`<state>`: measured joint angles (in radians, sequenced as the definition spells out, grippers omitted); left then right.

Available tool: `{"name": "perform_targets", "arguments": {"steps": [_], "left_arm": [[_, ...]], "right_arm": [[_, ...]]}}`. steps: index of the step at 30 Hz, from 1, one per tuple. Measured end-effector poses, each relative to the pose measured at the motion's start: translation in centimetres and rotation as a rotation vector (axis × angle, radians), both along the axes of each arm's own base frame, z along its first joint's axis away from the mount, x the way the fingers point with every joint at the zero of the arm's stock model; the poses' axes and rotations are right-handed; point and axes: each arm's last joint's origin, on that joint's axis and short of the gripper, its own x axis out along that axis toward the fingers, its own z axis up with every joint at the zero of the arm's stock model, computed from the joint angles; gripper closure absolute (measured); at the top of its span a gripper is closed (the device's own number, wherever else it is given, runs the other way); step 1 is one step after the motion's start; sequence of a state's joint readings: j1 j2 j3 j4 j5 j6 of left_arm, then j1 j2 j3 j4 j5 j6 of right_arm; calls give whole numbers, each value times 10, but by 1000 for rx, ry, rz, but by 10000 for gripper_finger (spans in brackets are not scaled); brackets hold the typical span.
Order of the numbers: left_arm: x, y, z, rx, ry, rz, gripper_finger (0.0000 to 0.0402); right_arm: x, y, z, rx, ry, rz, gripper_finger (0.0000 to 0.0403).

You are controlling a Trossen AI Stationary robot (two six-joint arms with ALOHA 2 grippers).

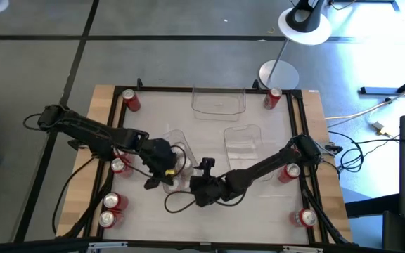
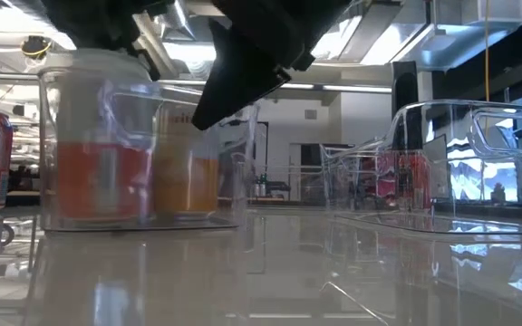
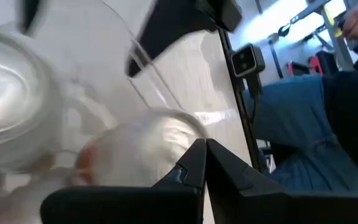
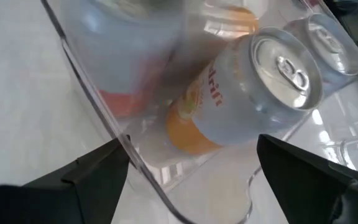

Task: Sort soda cans
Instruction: Put the orange white soda can into the left transparent bin, then adjust the yellow white soda can on the transparent bin

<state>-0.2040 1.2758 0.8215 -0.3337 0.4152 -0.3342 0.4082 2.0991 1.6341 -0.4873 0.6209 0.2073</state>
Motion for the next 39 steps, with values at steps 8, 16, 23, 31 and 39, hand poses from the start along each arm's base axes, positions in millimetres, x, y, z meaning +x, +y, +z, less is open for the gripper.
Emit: {"name": "perform_targets", "arguments": {"steps": [8,16,23,31,39], "left_arm": [[-4,-3,16,16,-29,-6,400],[-35,15,53,235,-39,175,400],[-57,36,56,370,65,431,400],[-45,41,35,416,220,452,400],[-27,26,11,410,341,373,393]], "right_arm": [[3,-5,0,22,-18,-26,56],[3,-5,1,24,-19,-26,56],[3,-4,1,26,-22,-25,56],[3,-4,1,37,-25,-31,56],[3,-4,1,36,-25,-31,56]]}}
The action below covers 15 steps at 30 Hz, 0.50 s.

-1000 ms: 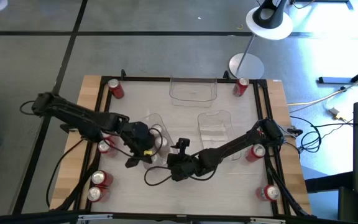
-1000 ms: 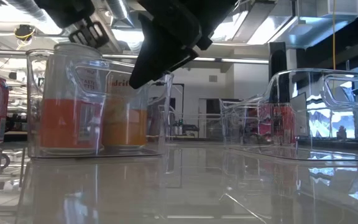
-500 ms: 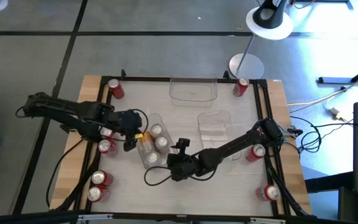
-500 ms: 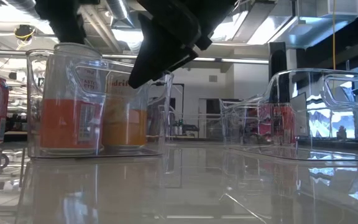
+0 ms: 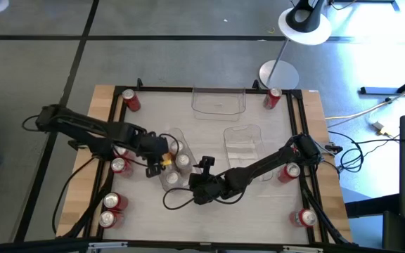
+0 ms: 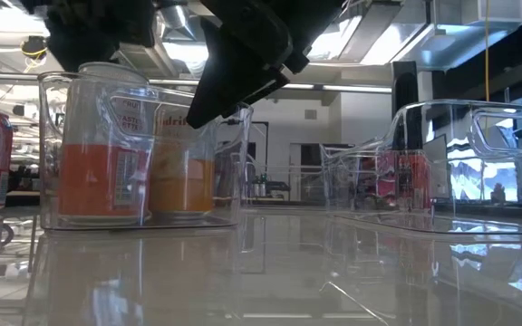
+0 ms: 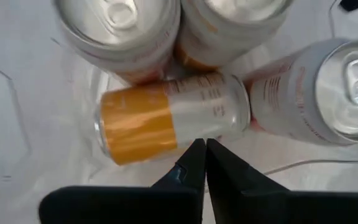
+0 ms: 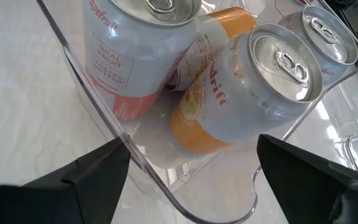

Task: Sort soda cans
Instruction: Adjust the yellow white soda can on the transparent bin

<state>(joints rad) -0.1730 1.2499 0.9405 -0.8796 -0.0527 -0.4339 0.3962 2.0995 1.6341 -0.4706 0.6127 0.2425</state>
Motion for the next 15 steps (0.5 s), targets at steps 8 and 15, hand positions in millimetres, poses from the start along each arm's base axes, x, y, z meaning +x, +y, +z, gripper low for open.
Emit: {"name": "perform_targets", "arguments": {"steps": [8,15], "left_arm": [[6,-2,-8,41,17,17,278],[2,5,-7,195,18,195,175]], "right_arm": [[0,0,0,-3,2,2,56],[0,0,0,-2,1,2,56]]}}
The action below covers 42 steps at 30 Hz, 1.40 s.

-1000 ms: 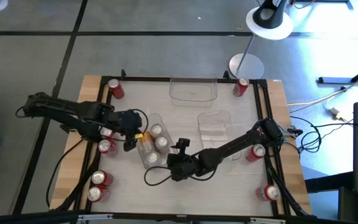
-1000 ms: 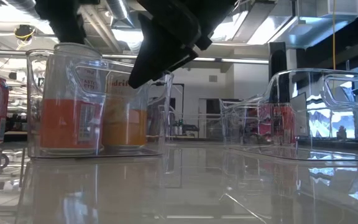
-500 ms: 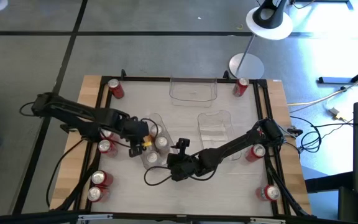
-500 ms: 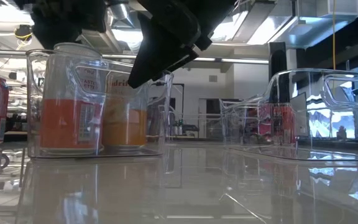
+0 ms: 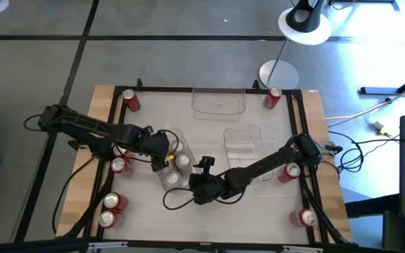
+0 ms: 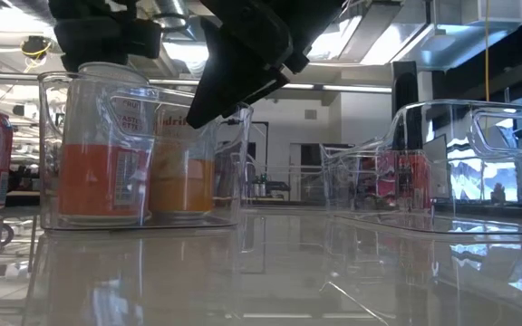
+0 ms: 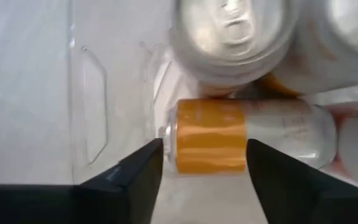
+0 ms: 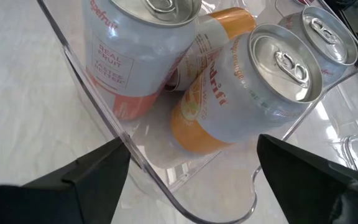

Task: Sort soda cans
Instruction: Adjust the yellow white soda can on the transparent bin

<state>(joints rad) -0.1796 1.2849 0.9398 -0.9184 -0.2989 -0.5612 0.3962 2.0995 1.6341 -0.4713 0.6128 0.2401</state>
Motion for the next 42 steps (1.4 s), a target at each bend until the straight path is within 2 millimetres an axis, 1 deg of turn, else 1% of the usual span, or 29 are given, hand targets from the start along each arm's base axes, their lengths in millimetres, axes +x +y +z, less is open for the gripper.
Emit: {"name": "perform_targets", "arguments": {"steps": [3,6,17,21,25,34,38,42], "left_arm": [[2,-1,-3,-4,11,-12,153],[3,0,-5,-3,24,-10,144],[12,22,-21,-3,111,123,148],[16,25,-27,-50,143,90,148],[19,30,-31,-62,166,95,148],[18,42,-32,-255,198,42,148],[18,45,-34,-393,199,-34,149],[17,44,-33,-418,204,-96,159]], "right_arm": [[0,0,0,0,0,0,56],[1,-1,0,2,-1,-2,56],[1,-2,0,12,-2,-8,56],[1,-2,0,12,-2,-8,56],[1,-2,0,12,-2,-8,56],[1,-2,0,12,-2,-8,56],[1,-2,0,12,-1,-8,56],[1,-2,0,16,-2,-11,56]]}}
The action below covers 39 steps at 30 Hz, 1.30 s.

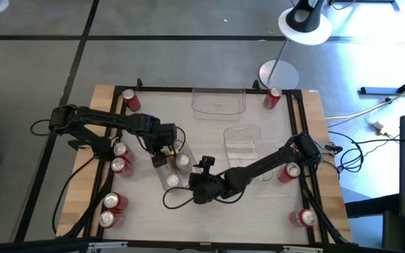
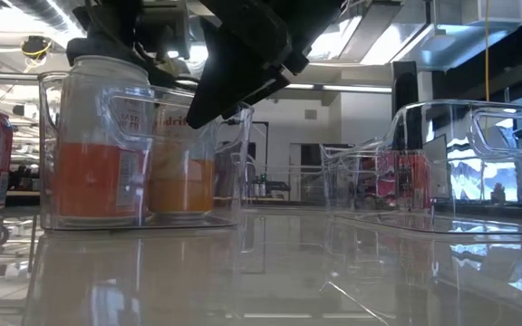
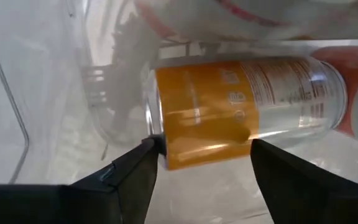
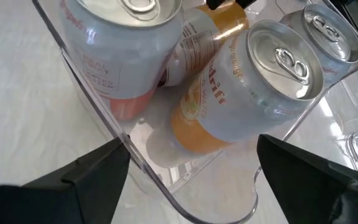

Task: Sort soda cans
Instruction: Adjust the yellow white soda can on the transparent bin

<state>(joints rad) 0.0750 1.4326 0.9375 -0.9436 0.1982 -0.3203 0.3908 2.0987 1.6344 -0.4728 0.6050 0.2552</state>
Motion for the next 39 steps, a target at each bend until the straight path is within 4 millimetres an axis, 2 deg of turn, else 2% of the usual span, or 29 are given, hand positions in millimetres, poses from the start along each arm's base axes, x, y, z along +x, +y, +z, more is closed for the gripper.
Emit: {"name": "perform_targets", "arguments": {"steps": [4,7,10,16,17,27,32,36,39], "left_arm": [[0,-1,0,-19,-12,-50,179],[1,-1,0,-19,-25,-86,209],[1,-1,0,-8,-34,-127,254],[1,-1,1,-14,-54,-189,379],[2,-2,1,-25,-65,-194,390],[-3,-3,9,-17,-84,-189,401],[-10,-4,26,-5,-121,-156,400],[-14,-12,42,9,-198,-142,399],[-12,-27,47,7,-263,-153,401]], "right_arm": [[0,1,0,5,2,5,56],[0,1,0,6,3,7,56],[-1,1,0,8,4,8,56],[-1,1,0,13,4,10,56],[0,1,0,18,3,11,56],[0,0,0,14,0,4,56],[0,0,0,12,1,5,56],[0,0,0,12,1,5,56],[0,0,0,12,1,5,56]]}}
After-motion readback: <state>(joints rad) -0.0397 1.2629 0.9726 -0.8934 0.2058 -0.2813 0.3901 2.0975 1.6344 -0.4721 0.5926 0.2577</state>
